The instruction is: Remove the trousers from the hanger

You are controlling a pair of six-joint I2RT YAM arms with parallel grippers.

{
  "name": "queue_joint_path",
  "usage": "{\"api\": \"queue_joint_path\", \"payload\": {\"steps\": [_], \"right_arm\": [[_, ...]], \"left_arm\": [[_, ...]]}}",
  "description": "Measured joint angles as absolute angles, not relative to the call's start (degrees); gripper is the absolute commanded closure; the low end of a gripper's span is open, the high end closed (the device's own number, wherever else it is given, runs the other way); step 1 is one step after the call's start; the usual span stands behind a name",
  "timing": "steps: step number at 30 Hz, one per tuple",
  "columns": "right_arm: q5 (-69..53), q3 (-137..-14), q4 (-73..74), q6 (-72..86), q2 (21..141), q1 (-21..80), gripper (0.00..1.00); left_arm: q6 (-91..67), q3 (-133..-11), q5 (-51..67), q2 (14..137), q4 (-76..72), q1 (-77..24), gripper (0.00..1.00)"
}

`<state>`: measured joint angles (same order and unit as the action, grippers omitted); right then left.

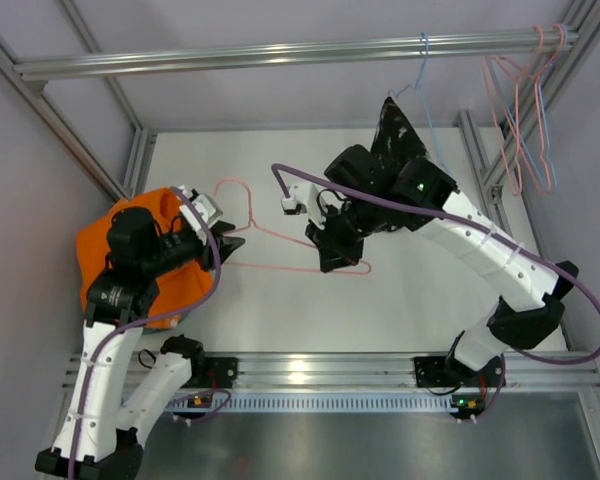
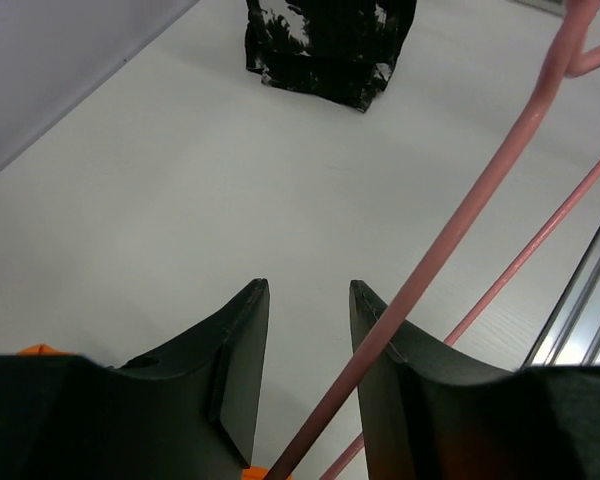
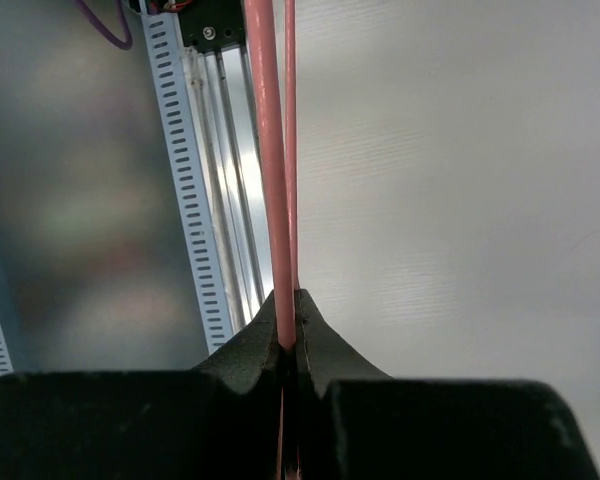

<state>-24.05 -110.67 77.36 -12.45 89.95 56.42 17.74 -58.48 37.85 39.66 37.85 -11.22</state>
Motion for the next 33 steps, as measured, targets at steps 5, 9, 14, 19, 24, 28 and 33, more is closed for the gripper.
{"api": "queue_joint_path", "payload": {"steps": [5,9,14,19,24,28,33], "right_arm": [[-24.14,-110.61,77.76,-12.56,88.18,56.07,1.00],[-24.40,-109.80,77.65,-12.43,86.41,54.85,1.00],[-24.53,-107.09,77.82,-12.45,83.55,52.51,1.00],[-24.58,-105.67,77.97,-12.19,79.44,47.79,1.00],[-24.47,-105.36,77.65,-10.52,71.29,39.55,1.00],[-23.55,-105.84,77.67,-10.02,61.67,33.56,1.00],[-18.70,-106.15,77.56,-9.67,50.94,24.03,1.00]], "left_arm": [[14.61,-62.85,41.45,39.79,38.28,-11.20,0.22],[11.03,-68.51,43.90,39.92,38.17,-11.22,0.10],[6.85,-75.09,43.18,39.94,38.11,-11.20,0.03],[3.77,-77.41,37.54,39.90,38.17,-10.85,0.02],[2.28,-77.78,29.93,40.82,38.83,-9.93,0.02],[3.51,-77.80,26.83,43.48,42.46,-9.85,0.02],[4.12,-77.47,21.78,49.67,47.57,-9.85,0.02]]}}
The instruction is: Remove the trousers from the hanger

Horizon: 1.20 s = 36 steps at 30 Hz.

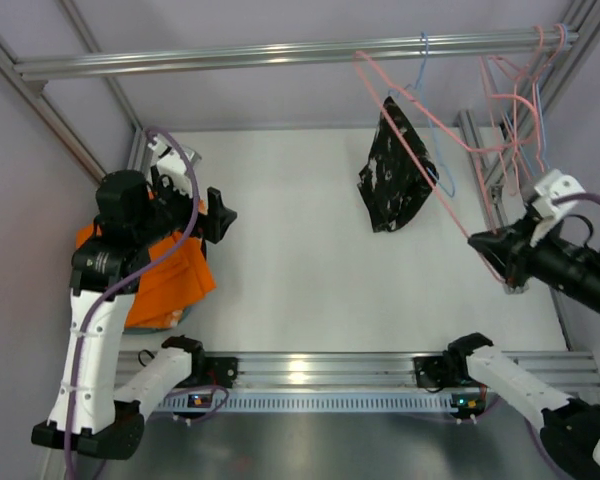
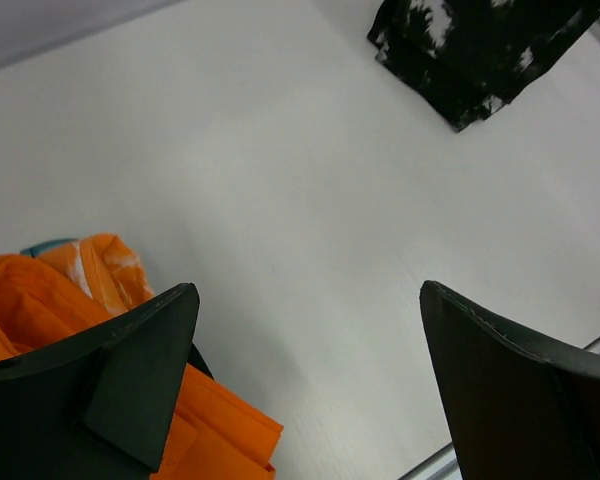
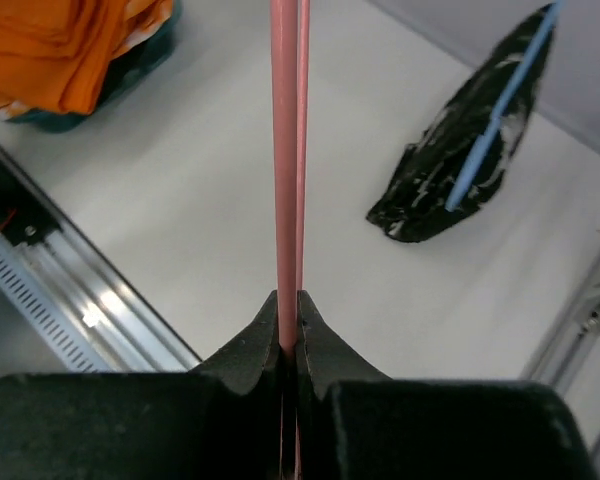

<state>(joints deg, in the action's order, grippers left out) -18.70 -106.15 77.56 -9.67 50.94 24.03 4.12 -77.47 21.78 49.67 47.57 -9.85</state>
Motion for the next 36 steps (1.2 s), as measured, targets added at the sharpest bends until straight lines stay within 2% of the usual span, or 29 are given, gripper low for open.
{"api": "queue_joint_path", "payload": {"steps": [9,17,23,32,36], "right_arm": [[-9.52,-99.59,77.71,-7.64,34.54,5.43,1.00],[-7.20,-90.74,78.96,-5.28,32.29,-5.39,1.00],[-7.27,-93.51,79.42,-4.95,44.23,-5.61,1.00],[-8.54,-106.80,79.15,-7.38,70.48,-5.26,1.00],[-8.29,-113.47,79.15,-8.97,75.88,-5.43,1.00]], "left_arm": [[-1.19,-75.55,16.49,53.32,51.11,-9.85,0.02],[0.64,-75.20,15.40,52.60,51.27,-9.85,0.02],[1.50,-75.20,14.02,52.05,51.33,-9.85,0.02],[1.91,-75.13,12.34,48.69,51.66,-9.85,0.02],[2.17,-74.52,11.90,46.52,51.68,-9.85,0.02]]}}
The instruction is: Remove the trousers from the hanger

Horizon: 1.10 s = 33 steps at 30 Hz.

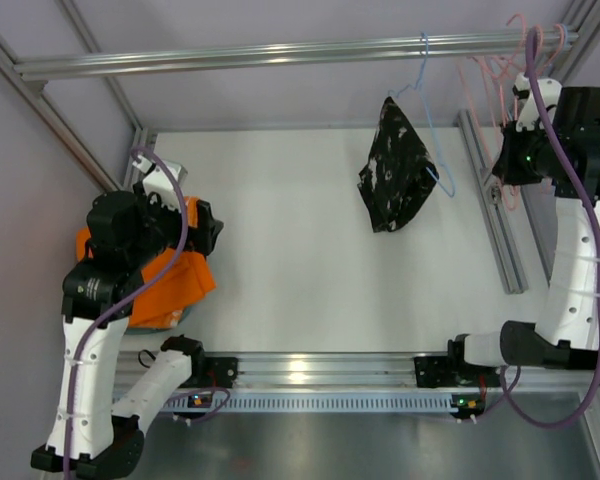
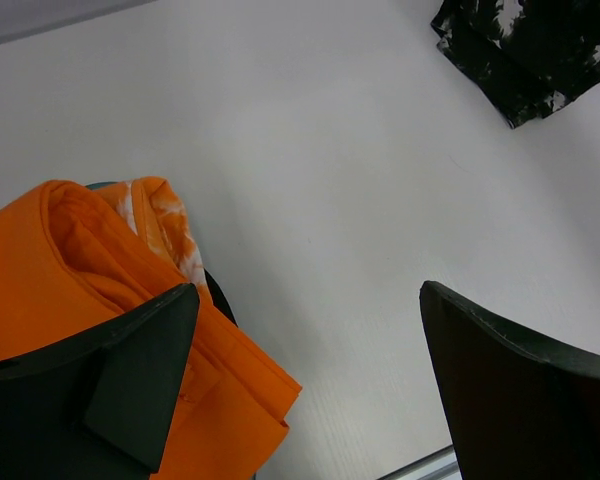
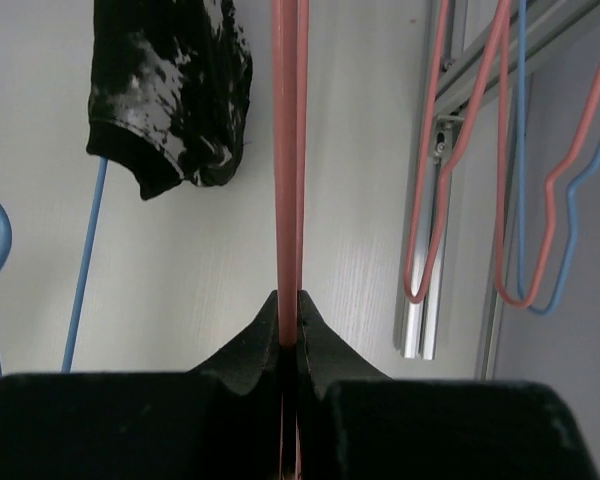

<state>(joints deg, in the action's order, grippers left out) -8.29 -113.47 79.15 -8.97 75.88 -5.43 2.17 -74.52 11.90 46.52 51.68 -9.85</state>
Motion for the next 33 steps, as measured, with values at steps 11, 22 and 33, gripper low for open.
{"api": "queue_joint_path", "payload": {"steps": [11,22,33], "right_arm": [[-11.92,-120.29,78.87,-10.74,87.72,-9.21,1.00],[-18.20,-113.86,75.07,-14.70,89.01,-18.06,0.99],[-20.38,-112.40,76.77,-16.95,87.18,-21.52,0.12]], "left_arm": [[3.16,-72.79,11.05,45.15,51.96,-9.85,0.02],[3.07,-71.37,10.66,46.02,53.10,-9.85,0.02],[-0.80,-71.33,7.81,48.80,54.96,-9.85,0.02]]}}
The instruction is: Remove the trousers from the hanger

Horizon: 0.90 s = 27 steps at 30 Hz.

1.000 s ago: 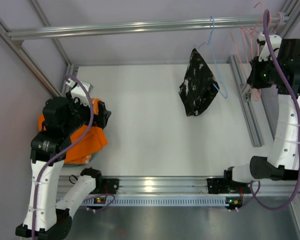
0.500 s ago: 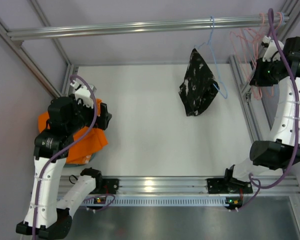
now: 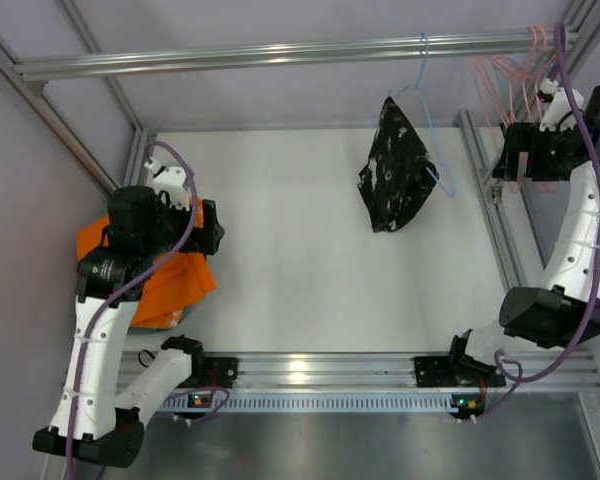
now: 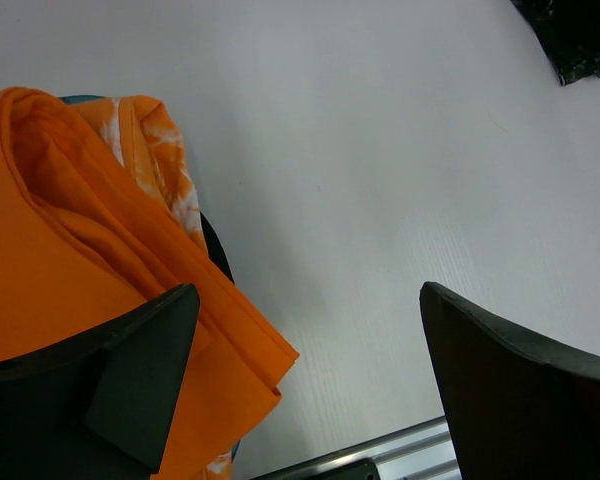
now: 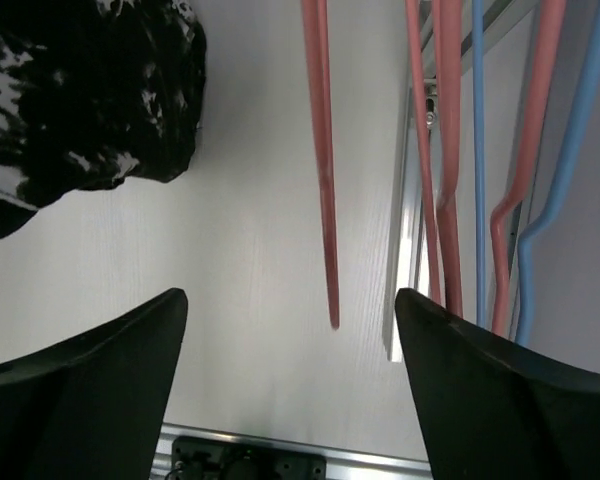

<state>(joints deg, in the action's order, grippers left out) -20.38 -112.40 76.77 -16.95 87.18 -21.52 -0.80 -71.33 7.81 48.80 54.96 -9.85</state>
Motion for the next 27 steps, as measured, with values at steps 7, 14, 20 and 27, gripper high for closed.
{"api": "queue_joint_path", "payload": {"steps": [7,14,20,27], "right_arm": [[-25.85,-111.87,77.47,-18.90,75.02,-22.20,0.00],[-40.14,-111.53,77.47,-25.19,58.52,-22.31,0.00],[-53.08,-102.06,77.56,-27.49,53.04,-21.56,0.01],[-57.06,-88.40,77.54,-26.96,53.98,-17.21,0.00]], "left_arm": [[-3.29,-71.33,4.58,47.16,55.44,-9.69,0.02],[-2.87,-71.33,3.51,43.59,57.06,-6.39,0.02],[-2.46,-71.35,3.86,39.86,58.59,-2.20,0.02],[-1.32,-71.46,3.79,36.18,61.82,-0.84,0.02]]}}
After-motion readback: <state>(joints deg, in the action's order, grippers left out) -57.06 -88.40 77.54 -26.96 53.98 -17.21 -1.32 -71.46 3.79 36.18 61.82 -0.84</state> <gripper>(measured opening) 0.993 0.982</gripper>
